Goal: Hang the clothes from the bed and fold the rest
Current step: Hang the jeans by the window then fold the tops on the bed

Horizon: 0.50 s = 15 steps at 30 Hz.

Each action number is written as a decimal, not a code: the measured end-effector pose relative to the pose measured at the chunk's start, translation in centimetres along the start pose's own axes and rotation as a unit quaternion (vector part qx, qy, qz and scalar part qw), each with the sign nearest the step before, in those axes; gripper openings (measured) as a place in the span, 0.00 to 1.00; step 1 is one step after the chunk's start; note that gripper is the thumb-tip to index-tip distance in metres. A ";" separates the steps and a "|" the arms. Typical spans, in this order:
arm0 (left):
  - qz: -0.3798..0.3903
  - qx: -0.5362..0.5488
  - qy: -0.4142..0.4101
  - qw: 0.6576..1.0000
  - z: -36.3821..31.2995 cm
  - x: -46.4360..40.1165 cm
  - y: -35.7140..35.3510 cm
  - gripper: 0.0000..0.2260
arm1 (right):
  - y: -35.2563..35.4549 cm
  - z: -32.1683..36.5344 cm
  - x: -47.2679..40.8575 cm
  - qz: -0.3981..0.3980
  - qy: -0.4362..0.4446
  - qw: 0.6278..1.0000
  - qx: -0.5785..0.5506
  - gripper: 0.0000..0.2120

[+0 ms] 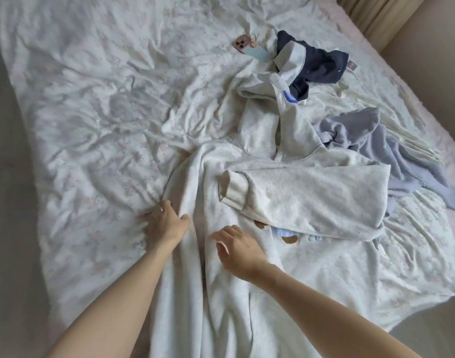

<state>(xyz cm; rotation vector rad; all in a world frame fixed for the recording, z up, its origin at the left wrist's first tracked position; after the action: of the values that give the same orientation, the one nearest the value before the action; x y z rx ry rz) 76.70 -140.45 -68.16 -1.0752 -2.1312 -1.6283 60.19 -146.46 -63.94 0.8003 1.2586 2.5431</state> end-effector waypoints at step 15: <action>0.089 0.301 -0.068 0.947 5.4 0.7 6.7 0.06 | -5.9 10.0 -1.5 0.147 -0.138 0.964 -0.172 0.14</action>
<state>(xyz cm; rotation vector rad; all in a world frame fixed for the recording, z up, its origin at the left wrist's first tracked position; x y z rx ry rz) 82.06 -134.54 -64.75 -1.1417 -2.3029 -0.7516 66.56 -136.64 -64.22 1.2788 0.6280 2.6379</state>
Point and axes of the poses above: each hand's wrist, its own x-axis away from the middle knuckle, its own y-axis out of the back of the hand, z = x × y, the point moved 3 cm from there along -x, towards the middle knuckle, and after that the axes turned 6 degrees about z, right-handed, at the moved point
